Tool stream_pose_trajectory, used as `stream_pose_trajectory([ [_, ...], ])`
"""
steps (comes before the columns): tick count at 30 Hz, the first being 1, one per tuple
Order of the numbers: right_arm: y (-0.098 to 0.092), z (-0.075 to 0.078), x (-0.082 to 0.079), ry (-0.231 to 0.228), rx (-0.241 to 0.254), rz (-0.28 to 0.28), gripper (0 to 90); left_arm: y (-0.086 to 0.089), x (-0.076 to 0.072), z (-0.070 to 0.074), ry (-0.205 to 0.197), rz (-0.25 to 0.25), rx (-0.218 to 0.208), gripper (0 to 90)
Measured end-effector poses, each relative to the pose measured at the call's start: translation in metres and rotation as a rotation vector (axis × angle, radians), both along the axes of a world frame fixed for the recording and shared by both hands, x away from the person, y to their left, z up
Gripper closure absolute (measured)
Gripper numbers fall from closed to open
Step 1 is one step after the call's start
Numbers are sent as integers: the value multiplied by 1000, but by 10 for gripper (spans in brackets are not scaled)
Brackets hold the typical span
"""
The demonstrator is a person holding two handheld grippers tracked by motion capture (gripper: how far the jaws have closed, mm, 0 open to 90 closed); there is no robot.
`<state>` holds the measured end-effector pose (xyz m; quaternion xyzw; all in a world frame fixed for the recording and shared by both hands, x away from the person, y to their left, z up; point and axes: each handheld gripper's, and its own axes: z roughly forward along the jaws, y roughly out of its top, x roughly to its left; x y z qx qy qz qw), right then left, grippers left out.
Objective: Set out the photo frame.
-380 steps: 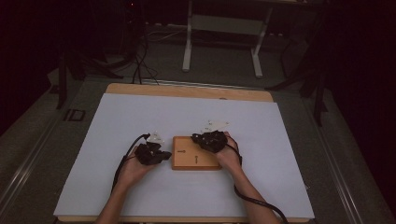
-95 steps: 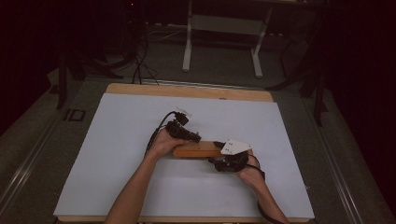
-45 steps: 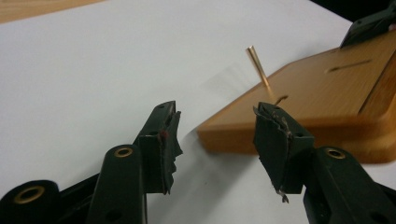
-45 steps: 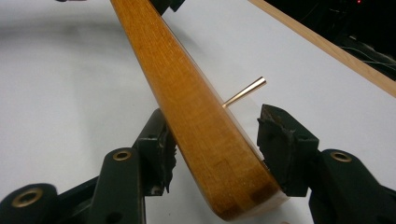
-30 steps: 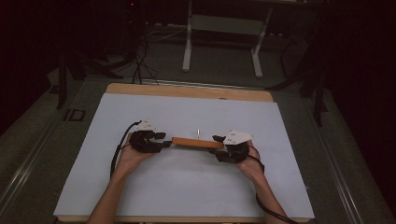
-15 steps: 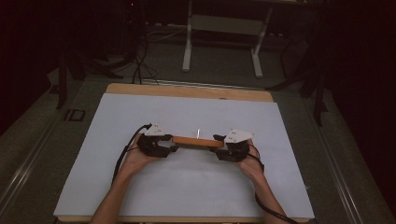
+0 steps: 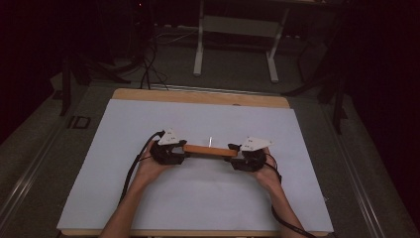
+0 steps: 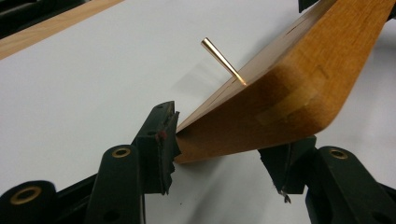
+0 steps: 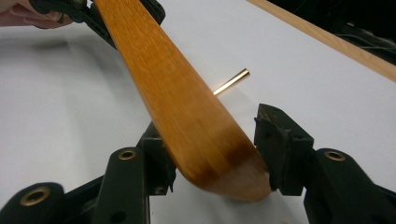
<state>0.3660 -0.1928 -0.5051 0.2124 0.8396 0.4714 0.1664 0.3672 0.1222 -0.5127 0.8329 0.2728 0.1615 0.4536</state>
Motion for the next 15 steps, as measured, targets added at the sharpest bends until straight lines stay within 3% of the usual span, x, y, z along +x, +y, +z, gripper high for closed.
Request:
stream_pose_trajectory([
  [15,-17,-4,6,32,22,-16,506,-1,0,0,7,-10,-17,564],
])
